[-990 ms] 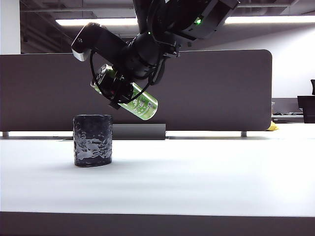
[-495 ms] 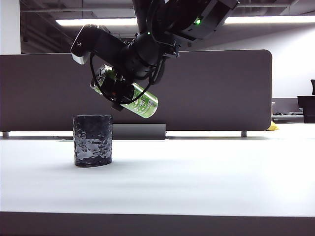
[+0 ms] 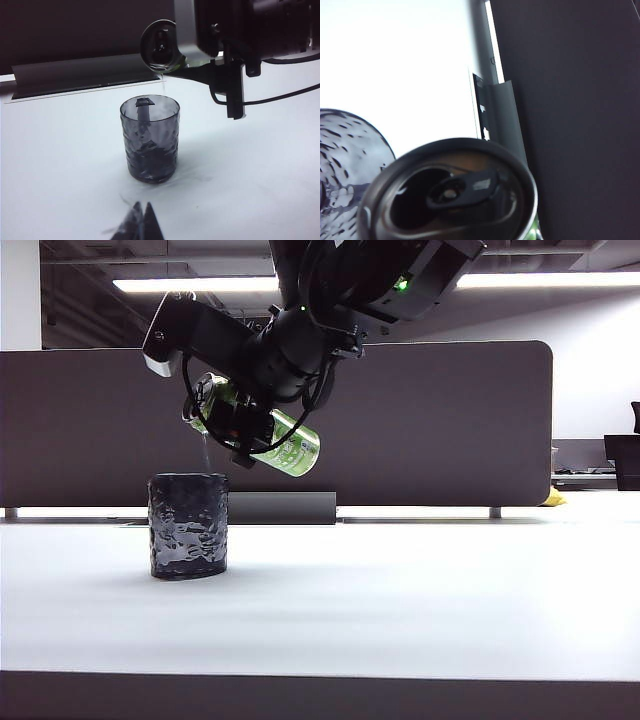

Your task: Pick up the metal can, pour some water into the cup, then place the can back on the table.

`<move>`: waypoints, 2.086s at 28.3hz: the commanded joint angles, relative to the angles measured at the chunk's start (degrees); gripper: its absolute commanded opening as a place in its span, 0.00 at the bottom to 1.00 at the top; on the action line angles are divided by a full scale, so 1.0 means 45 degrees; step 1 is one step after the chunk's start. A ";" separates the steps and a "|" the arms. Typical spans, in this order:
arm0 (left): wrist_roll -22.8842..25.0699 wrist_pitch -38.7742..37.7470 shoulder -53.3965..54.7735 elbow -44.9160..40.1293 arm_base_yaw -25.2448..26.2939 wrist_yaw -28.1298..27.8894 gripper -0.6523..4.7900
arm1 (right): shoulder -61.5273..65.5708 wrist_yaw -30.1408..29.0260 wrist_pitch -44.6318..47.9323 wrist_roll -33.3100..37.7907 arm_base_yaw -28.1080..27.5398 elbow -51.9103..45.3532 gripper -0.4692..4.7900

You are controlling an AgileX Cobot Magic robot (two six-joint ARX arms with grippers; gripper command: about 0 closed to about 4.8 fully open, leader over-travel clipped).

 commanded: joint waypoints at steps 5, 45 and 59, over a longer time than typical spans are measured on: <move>0.0000 0.0170 0.0015 0.0015 0.0000 0.0000 0.11 | 0.0015 0.0073 -0.0063 -0.0340 0.0204 0.0131 0.54; 0.0000 0.0170 0.0015 0.0015 0.0005 0.0000 0.11 | 0.0015 0.0699 0.0044 -0.1540 0.0204 0.0141 0.54; 0.0000 0.0175 0.0015 0.0015 0.0005 0.0000 0.11 | 0.0015 0.0738 0.0049 -0.1608 0.0204 0.0146 0.54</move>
